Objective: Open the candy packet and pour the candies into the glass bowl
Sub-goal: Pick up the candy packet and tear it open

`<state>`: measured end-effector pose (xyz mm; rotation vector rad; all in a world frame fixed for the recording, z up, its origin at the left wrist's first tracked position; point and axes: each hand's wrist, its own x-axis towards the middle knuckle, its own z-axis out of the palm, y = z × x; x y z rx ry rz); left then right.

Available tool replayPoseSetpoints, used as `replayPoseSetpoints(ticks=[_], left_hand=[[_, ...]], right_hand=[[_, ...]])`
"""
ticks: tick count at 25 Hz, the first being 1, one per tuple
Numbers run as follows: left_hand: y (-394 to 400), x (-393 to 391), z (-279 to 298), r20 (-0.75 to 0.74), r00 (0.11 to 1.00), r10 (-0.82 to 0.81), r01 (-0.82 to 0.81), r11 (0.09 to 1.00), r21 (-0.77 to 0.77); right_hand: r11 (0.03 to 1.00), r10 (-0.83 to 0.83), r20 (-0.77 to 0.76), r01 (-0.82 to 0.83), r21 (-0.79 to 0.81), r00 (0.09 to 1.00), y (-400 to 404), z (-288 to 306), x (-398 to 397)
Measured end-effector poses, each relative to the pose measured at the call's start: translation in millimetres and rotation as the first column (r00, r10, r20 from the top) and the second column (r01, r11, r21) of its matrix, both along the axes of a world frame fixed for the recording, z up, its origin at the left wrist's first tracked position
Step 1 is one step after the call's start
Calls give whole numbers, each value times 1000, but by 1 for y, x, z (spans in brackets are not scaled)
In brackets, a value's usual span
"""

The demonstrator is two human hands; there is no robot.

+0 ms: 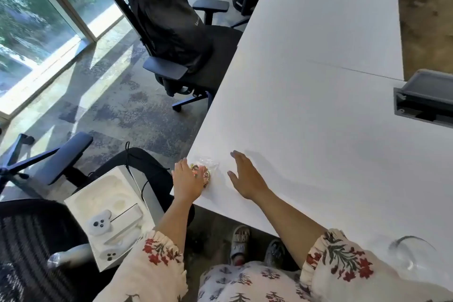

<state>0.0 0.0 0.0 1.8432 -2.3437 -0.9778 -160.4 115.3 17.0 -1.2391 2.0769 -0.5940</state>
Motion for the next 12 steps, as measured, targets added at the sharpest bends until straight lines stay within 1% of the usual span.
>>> replayPoseSetpoints(ticks=[1,3,5,8,12], left_hand=[[-3,0,-4,-33,996,80,-79,995,56],[-8,2,-10,-88,973,212,-197,968,156],[-10,3,-17,-111,964,240,-216,957,195],[-13,5,-29,-101,966,237,-210,952,222],[-18,3,-36,-90,949,301,-280,940,196]], right_hand=[[999,-7,66,5,32,998,-4,-5,7],[993,21,166,-40,112,986,-11,-12,20],[980,60,231,-101,172,971,-16,-19,32],[965,86,310,-156,209,947,-23,-28,44],[952,78,371,-180,249,925,-25,-37,57]])
